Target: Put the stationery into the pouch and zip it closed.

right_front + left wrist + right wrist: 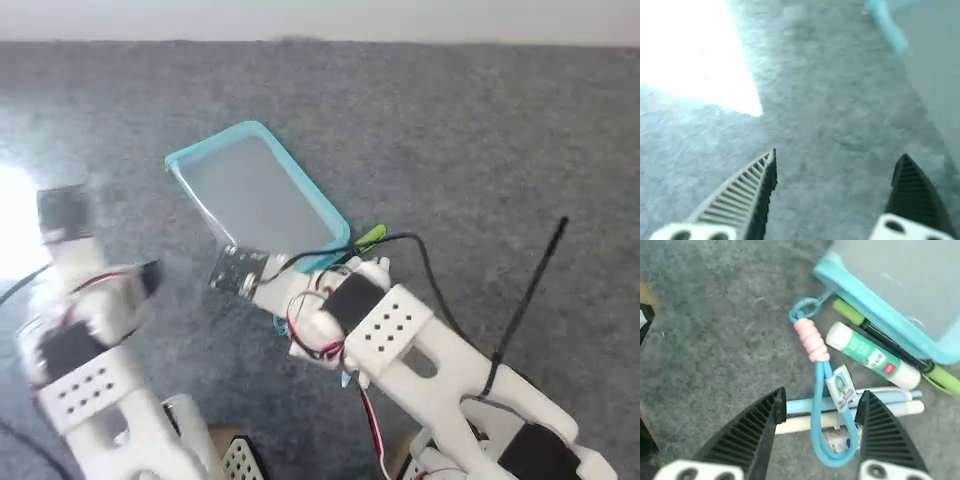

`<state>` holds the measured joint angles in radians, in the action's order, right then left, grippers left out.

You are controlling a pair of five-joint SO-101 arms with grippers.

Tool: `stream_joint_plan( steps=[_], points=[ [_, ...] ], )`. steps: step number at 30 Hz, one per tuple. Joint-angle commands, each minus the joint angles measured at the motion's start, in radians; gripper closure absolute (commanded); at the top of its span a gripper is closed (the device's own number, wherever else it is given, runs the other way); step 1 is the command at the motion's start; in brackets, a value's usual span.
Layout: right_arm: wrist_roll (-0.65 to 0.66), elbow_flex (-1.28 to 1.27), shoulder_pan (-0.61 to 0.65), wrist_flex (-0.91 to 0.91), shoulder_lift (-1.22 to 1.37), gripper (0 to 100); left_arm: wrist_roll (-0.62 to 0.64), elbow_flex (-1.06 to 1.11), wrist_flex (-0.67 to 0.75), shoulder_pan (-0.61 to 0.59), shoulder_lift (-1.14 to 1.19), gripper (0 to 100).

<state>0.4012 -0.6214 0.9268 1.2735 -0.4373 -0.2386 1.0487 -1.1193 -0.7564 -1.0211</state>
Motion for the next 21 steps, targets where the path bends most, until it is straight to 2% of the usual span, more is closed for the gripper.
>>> stream_joint_plan(
  steps=[1,4,7,21],
  points=[
    [0.017,-0.038,0.041,-0.090,-0.041,76.8,-0.092,-0.010,0.052,-0.252,0.002,65],
    [0.041,-0.063,0.064,-0.125,-0.039,76.8,-0.153,-0.013,0.115,-0.342,0.002,65],
    [0.071,-0.051,0.064,-0.143,0.005,76.8,-0.178,-0.015,0.140,-0.377,0.002,65],
    [0.074,0.071,0.059,-0.259,0.372,76.8,-0.192,-0.061,0.083,-0.374,0.003,65]
  ],
)
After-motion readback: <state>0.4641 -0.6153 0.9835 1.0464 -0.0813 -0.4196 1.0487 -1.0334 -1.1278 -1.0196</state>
